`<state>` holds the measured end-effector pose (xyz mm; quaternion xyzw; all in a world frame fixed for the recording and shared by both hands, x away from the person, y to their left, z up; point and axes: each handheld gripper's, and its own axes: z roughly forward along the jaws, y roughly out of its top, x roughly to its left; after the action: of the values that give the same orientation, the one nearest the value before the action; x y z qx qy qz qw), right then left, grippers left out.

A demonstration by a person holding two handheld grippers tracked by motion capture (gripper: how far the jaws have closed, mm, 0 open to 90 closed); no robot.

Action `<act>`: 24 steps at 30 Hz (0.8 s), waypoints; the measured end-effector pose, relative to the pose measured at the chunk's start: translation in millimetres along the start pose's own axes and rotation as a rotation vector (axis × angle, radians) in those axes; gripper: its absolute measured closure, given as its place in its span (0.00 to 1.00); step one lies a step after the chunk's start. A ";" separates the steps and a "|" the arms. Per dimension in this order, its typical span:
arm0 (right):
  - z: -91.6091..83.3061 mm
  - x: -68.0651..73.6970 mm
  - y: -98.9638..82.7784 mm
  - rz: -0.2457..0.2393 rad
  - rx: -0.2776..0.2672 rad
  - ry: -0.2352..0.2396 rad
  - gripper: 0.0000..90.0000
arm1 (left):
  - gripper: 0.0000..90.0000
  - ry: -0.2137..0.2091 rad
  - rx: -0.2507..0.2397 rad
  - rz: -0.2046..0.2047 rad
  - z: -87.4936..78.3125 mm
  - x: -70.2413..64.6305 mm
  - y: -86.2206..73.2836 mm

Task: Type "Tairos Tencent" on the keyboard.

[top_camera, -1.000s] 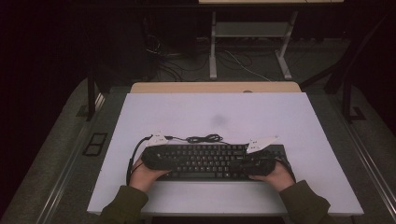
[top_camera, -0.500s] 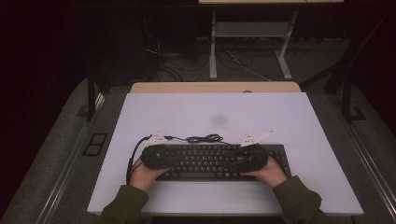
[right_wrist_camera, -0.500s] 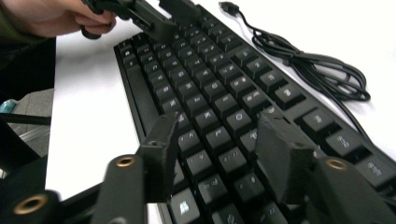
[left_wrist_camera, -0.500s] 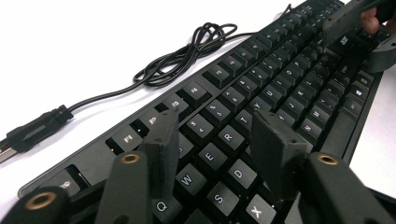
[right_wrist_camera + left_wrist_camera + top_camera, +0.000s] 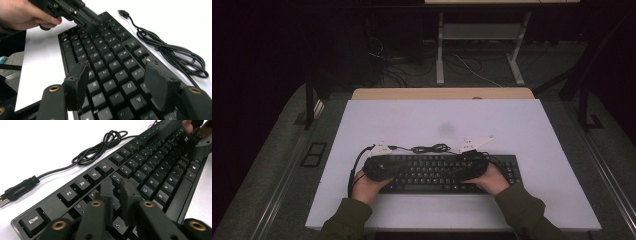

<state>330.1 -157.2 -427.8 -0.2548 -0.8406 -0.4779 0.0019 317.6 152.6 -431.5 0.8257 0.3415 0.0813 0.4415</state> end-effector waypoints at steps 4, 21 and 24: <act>6.4 0.7 4.4 -0.003 -0.011 -0.001 0.38 | 0.99 -0.011 0.012 0.001 2.0 -0.6 0.8; 9.4 4.3 4.1 -0.007 -0.017 -0.012 0.34 | 0.99 -0.008 0.050 0.009 8.5 -2.0 0.6; 9.1 4.7 4.4 -0.008 -0.020 -0.012 0.34 | 0.99 -0.009 0.050 0.009 8.5 -1.9 0.5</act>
<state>330.2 -146.0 -428.0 -0.2544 -0.8369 -0.4845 -0.0075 320.1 145.4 -435.8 0.8384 0.3380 0.0711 0.4217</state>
